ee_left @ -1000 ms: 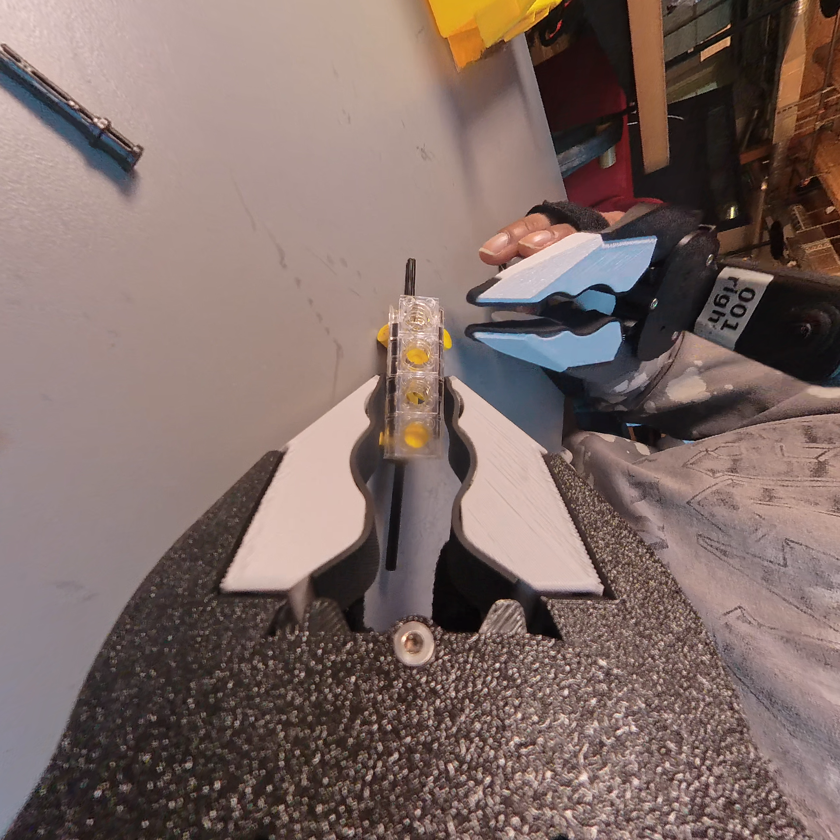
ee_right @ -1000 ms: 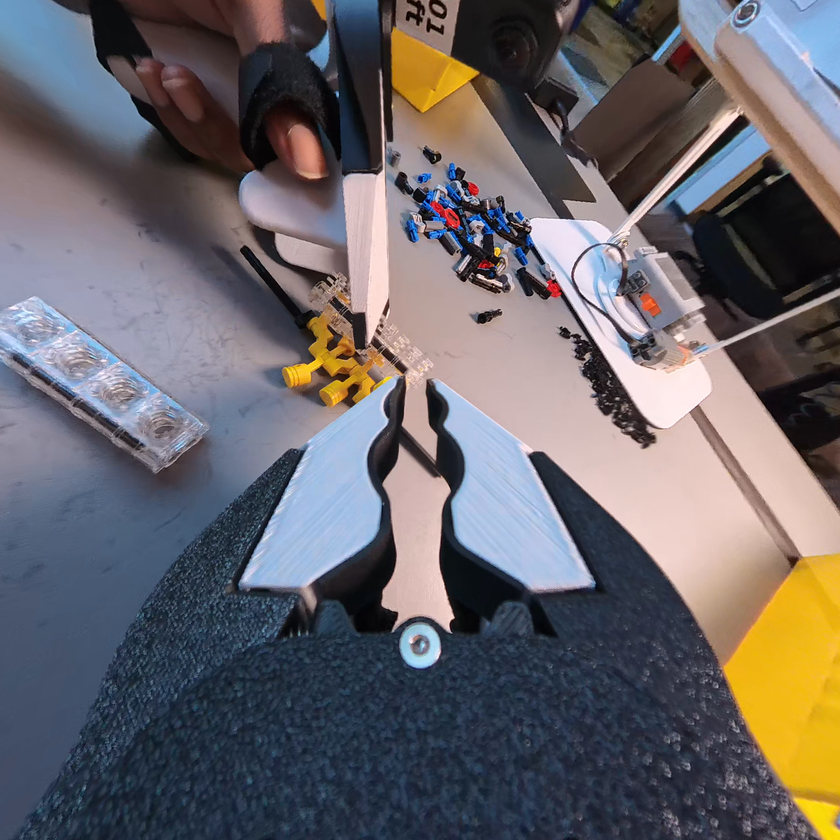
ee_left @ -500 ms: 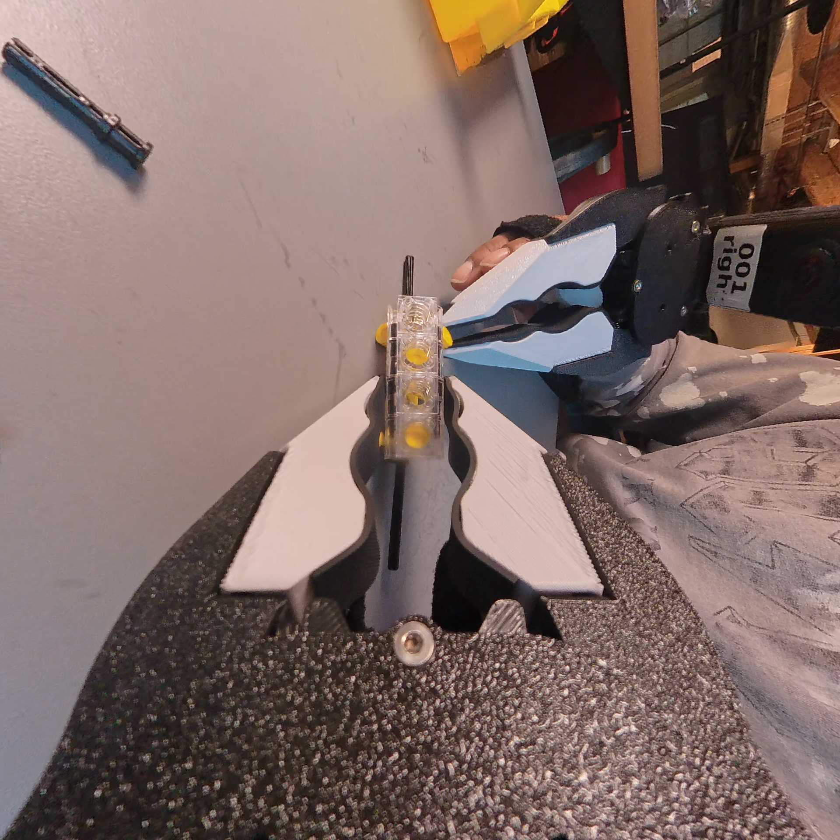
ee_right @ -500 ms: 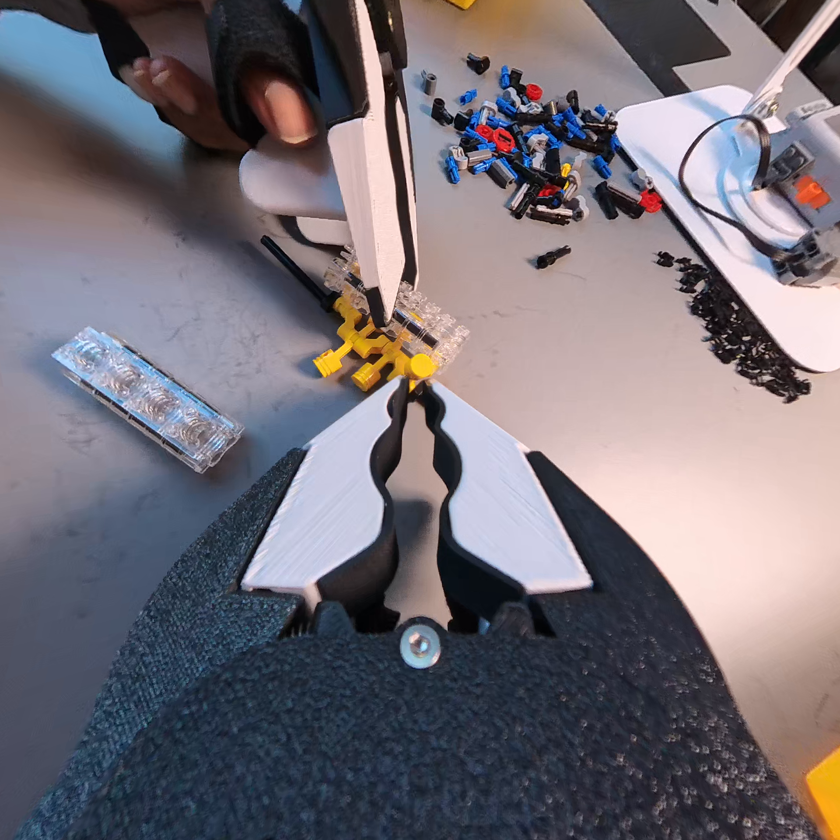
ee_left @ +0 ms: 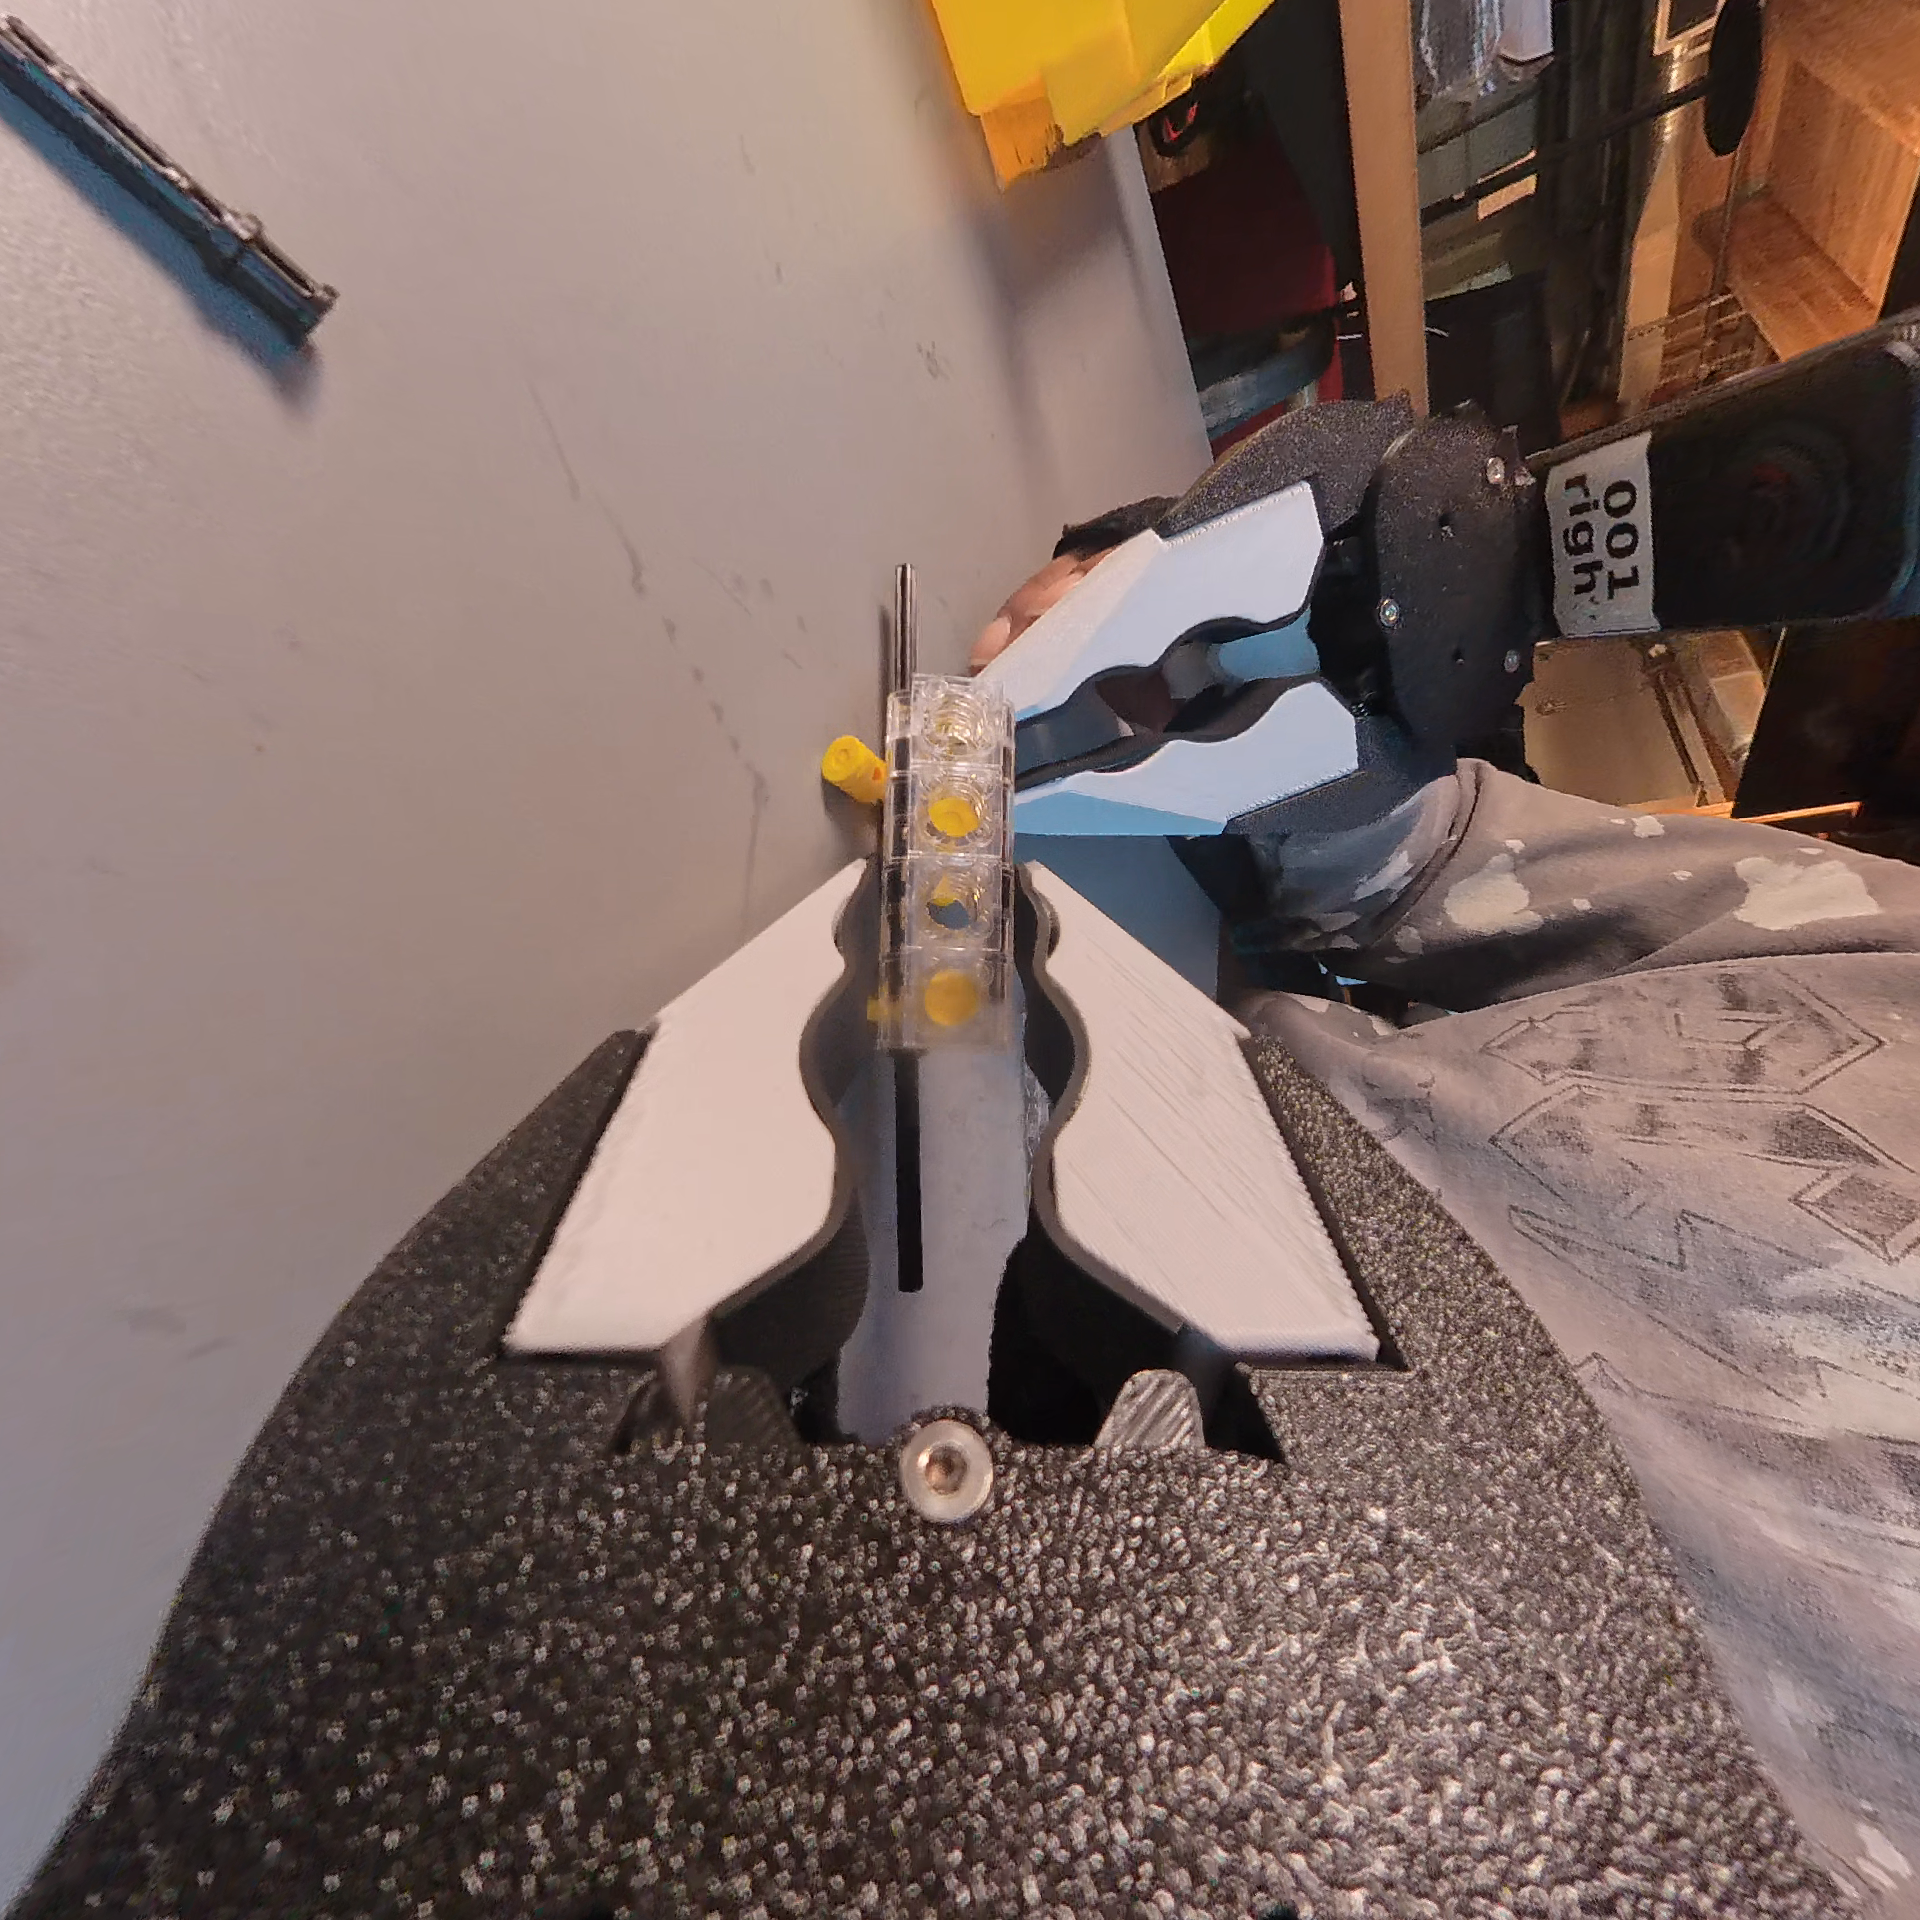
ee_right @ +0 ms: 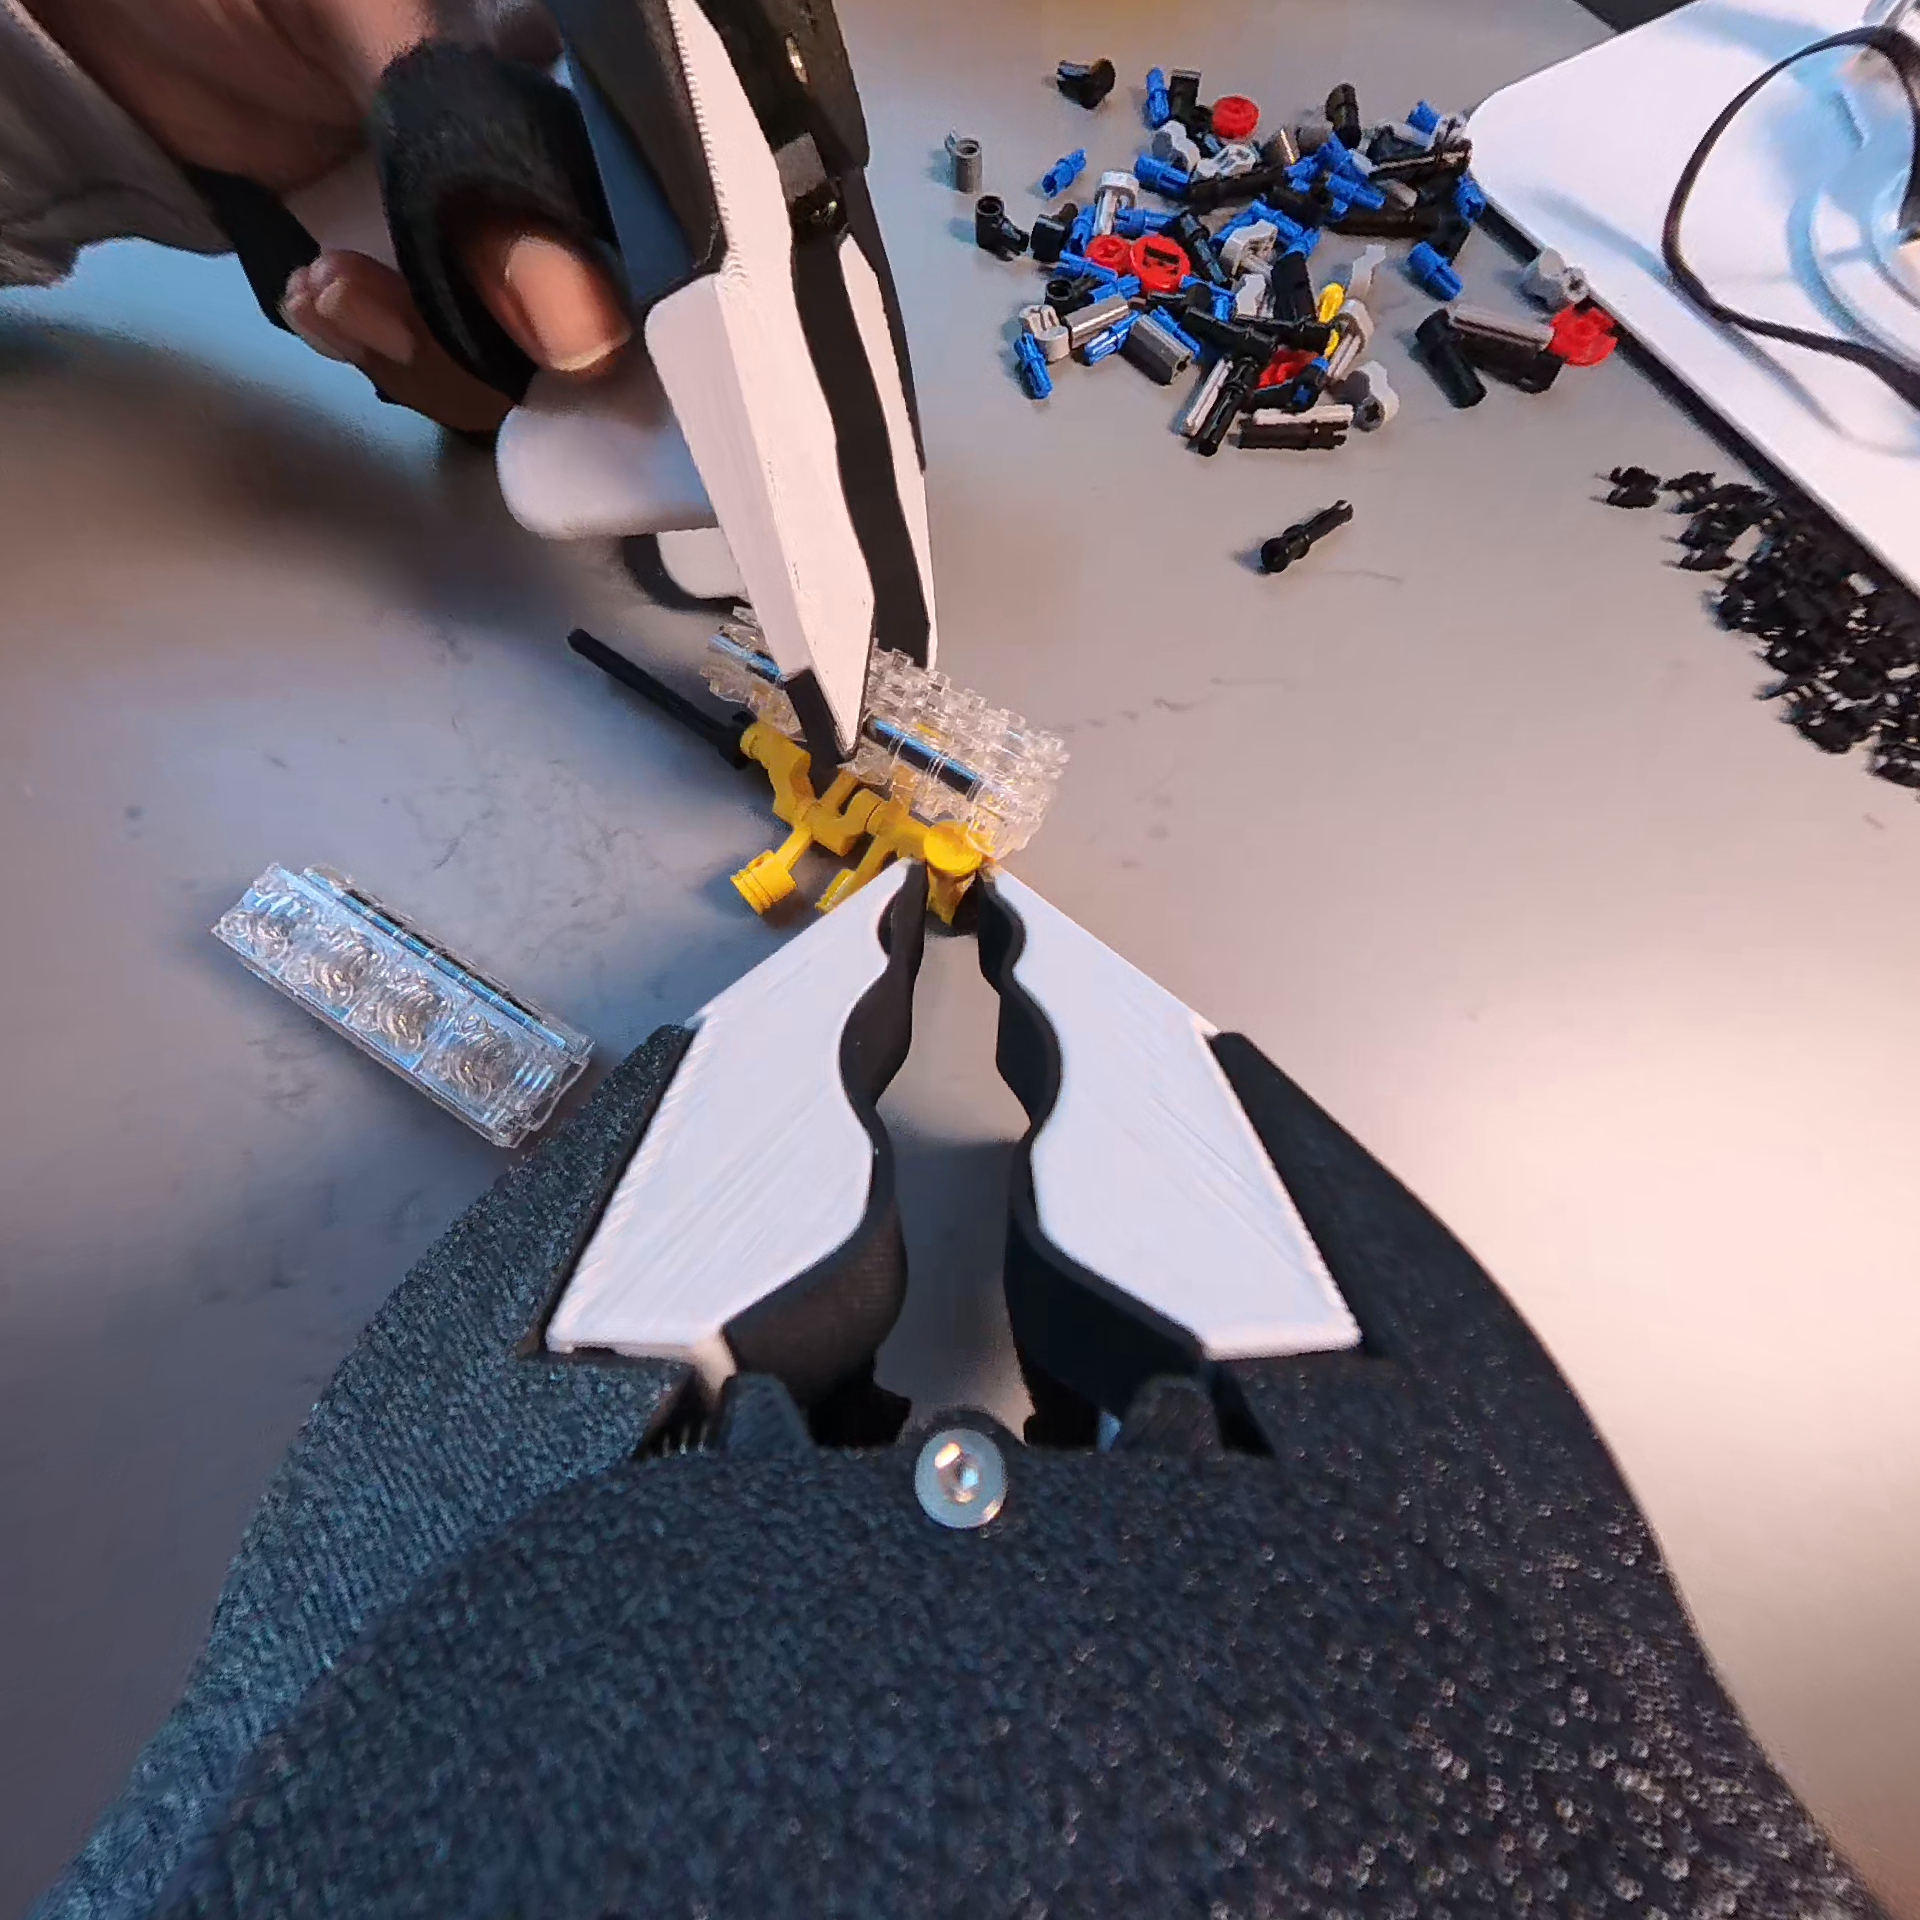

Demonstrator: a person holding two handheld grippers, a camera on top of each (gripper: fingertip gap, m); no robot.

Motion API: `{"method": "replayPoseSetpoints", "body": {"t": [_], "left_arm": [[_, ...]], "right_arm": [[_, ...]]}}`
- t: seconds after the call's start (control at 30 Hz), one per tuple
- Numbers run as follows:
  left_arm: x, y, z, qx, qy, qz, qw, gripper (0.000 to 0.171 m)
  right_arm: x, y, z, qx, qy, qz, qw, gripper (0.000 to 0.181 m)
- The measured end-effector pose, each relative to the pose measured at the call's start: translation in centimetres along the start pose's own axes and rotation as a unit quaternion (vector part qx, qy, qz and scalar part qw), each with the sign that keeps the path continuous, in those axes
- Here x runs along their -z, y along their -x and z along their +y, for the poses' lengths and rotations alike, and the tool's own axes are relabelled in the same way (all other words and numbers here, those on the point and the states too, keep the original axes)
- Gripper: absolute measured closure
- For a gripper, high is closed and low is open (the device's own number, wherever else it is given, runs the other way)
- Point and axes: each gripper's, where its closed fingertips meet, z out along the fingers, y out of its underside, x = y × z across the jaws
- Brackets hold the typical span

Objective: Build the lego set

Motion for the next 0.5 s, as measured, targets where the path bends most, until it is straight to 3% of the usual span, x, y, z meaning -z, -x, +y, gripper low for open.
{"method": "replayPoseSetpoints", "body": {"t": [0.23, 0.5], "left_arm": [[-0.02, -0.05, 0.20, -0.014, 0.000, -0.008, 1.000, 0.147], [-0.24, 0.04, 0.51, -0.065, 0.006, -0.056, 0.996, 0.147]], "right_arm": [[-0.25, -0.15, -0.19, -0.031, 0.001, -0.013, 0.999, 0.172], [-0.29, -0.08, -0.14, -0.006, 0.001, 0.002, 1.000, 0.172]]}}
